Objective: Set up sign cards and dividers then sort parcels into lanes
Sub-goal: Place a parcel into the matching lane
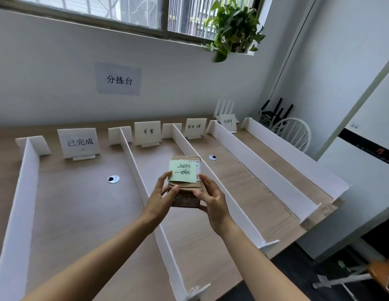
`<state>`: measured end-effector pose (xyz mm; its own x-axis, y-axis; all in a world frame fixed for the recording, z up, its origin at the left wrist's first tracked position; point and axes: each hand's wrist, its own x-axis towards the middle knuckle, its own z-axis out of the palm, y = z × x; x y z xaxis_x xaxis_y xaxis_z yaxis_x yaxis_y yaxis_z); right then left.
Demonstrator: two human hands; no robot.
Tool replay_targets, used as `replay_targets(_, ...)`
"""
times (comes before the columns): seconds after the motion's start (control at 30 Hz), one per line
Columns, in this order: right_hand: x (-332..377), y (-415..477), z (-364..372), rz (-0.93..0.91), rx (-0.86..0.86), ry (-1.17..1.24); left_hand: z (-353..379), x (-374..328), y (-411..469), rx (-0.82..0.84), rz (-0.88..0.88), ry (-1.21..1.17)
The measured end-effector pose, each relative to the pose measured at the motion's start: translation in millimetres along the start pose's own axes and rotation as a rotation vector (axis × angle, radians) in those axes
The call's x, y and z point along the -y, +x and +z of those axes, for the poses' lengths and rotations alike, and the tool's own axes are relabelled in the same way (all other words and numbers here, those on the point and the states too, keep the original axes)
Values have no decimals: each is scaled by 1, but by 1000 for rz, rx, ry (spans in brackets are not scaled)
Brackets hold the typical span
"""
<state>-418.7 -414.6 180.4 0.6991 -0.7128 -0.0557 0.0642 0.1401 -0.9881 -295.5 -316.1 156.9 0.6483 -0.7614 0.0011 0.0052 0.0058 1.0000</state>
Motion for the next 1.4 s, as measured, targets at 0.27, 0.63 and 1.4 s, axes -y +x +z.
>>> replay_targets(0.27,-17,55,-5,77,26,12,5,22,39,-25,-79,17)
replay_targets(0.63,-59,143,-30,239,123,-13,13,67,104,-110,-202,145)
replay_targets(1.4,-194,250,-40,368,333,-185,37,201,168,-616,-434,37)
